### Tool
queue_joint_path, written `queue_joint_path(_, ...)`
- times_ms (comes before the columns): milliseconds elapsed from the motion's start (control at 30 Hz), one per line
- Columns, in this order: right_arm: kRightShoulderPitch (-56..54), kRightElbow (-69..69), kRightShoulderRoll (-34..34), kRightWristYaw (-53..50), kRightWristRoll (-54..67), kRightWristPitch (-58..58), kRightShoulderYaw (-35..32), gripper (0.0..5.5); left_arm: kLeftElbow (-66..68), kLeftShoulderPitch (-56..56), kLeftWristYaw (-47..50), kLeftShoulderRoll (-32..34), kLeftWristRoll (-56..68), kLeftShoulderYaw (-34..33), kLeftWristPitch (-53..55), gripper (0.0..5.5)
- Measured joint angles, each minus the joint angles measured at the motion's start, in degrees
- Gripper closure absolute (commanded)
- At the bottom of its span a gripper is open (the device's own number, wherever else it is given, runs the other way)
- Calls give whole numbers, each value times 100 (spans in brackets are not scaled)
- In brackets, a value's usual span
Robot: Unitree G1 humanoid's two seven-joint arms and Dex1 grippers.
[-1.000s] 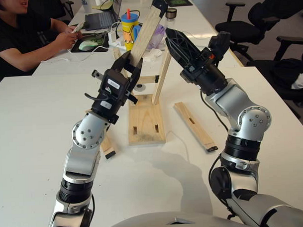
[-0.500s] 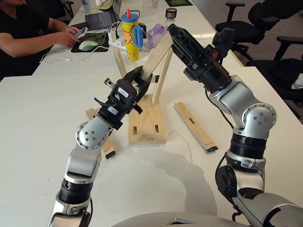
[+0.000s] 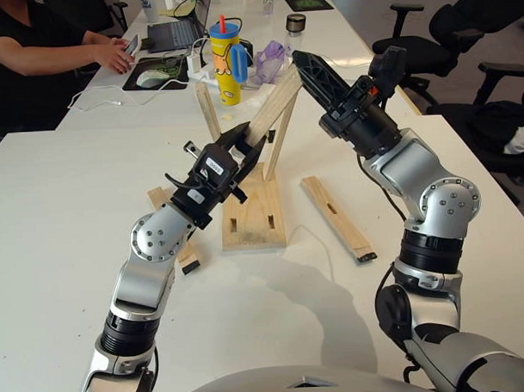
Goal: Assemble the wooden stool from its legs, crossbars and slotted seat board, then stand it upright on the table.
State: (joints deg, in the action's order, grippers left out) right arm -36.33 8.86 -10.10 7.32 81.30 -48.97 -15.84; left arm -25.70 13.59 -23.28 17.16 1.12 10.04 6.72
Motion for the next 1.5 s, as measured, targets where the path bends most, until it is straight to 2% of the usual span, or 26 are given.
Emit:
queue_joint_path(100, 16, 0, -43, 7, -1, 16, 39, 498, 1, -4, -8, 16, -8, 1, 6, 417)
queue_joint_path(267, 158, -26, -141, 125, -318, 24, 190, 504, 13, -12, -27, -108, 263, -96, 98, 327)
queue_joint_path(433, 961, 35, -609, 271, -1467, 169, 360, 505, -83, -19, 445, -647, 1438, -1019, 426, 251)
queue_joint_path(567, 1716, 119, -1108, 380, -1990, 293, 16, 505, -57, -236, 694, -777, 1614, -1302, 489, 247)
queue_joint_path(733, 2260, 265, -1530, 445, -2645, 568, -290, 505, 74, -423, 1015, -1031, 1550, -1279, 393, 247)
queue_joint_path(1033, 2450, -39, -1186, 625, -3542, 1385, -167, 505, 306, -536, 1174, -1222, 1322, -1008, 210, 247)
queue_joint_path(1500, 2418, -497, -933, 929, -4028, 1758, -87, 505, 476, -421, 1068, -1212, 1325, -880, 174, 247)
